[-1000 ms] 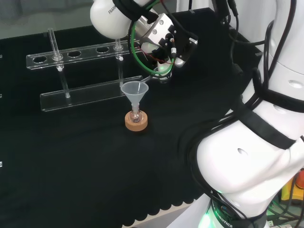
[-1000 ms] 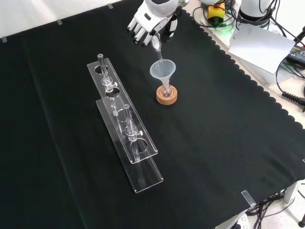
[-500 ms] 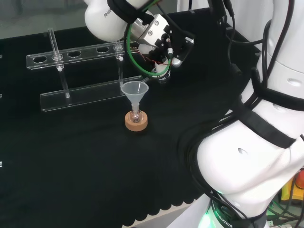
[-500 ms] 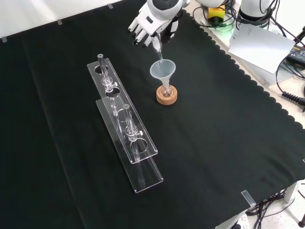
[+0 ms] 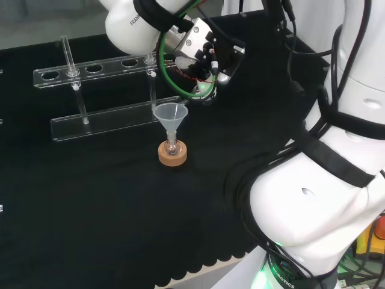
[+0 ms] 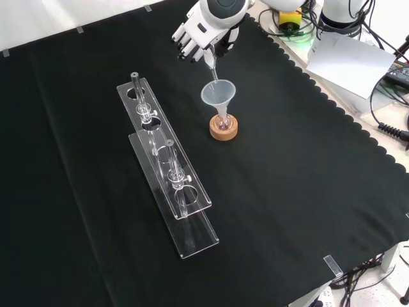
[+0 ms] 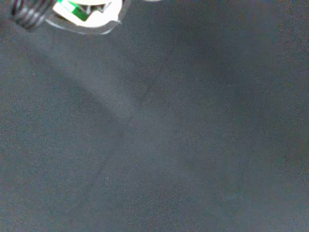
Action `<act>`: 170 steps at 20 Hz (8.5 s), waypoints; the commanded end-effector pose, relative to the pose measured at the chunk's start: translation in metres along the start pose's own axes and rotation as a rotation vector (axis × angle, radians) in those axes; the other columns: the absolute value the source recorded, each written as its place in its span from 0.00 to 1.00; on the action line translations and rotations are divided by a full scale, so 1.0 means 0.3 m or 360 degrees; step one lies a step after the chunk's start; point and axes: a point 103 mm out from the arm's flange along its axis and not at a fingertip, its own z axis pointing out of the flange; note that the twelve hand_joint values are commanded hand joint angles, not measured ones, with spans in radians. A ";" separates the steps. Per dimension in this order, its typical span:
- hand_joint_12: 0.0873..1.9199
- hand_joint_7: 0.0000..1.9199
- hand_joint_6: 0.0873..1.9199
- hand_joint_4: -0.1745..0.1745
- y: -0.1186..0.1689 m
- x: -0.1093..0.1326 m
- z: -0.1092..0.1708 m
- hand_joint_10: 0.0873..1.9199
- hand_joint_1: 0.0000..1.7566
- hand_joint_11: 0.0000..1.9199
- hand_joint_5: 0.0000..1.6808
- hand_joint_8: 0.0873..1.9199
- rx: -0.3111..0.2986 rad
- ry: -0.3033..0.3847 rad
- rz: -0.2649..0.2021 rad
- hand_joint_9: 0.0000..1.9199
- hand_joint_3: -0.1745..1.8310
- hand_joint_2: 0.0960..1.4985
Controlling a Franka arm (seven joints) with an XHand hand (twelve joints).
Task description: Pour all the NaCl from the weighing funnel into the round-bottom flask.
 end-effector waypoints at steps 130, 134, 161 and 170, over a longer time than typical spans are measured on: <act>0.62 0.22 0.41 1.00 0.005 0.060 -0.122 0.22 0.63 0.28 0.71 0.30 0.0052 -0.0543 0.0013 0.39 0.44 0.41; 0.62 0.22 0.41 1.00 0.006 0.071 -0.136 0.22 0.63 0.28 0.71 0.30 0.0061 -0.0566 0.0027 0.39 0.44 0.41; 0.62 0.22 0.41 1.00 0.008 0.085 -0.181 0.22 0.63 0.27 0.71 0.30 0.0035 -0.0778 0.0023 0.38 0.44 0.41; 0.62 0.22 0.41 1.00 0.010 0.098 -0.206 0.22 0.63 0.27 0.71 0.30 0.0040 -0.0858 0.0036 0.38 0.44 0.41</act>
